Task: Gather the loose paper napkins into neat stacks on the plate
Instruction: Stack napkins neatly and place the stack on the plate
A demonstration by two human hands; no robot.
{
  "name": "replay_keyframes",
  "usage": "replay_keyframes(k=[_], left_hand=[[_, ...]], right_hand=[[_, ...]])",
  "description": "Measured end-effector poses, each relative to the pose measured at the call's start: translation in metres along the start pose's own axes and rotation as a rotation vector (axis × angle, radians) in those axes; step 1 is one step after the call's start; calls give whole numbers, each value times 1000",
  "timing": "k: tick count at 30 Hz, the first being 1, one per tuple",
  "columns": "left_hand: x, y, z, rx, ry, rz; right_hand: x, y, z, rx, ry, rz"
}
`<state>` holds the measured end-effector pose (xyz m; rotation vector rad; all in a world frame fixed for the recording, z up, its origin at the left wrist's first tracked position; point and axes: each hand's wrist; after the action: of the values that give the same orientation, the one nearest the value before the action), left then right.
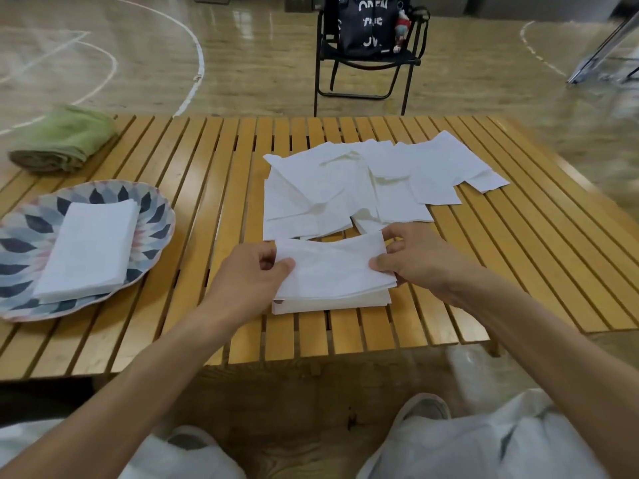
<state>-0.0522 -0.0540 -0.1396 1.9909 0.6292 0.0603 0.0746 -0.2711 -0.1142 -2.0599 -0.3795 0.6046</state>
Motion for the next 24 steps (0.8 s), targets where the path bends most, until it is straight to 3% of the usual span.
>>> replay_keyframes(k=[24], left_hand=[[8,-17,10,361,124,76]], right_hand=[[9,10,15,-449,103,-48]])
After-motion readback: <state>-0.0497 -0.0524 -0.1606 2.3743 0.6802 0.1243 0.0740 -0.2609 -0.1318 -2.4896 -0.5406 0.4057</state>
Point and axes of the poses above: each hand's wrist, its own x-axis towards the middle knuckle, its own z-axis out of the palm, y = z × x, and after that the axes turned 6 degrees about -z, right-handed
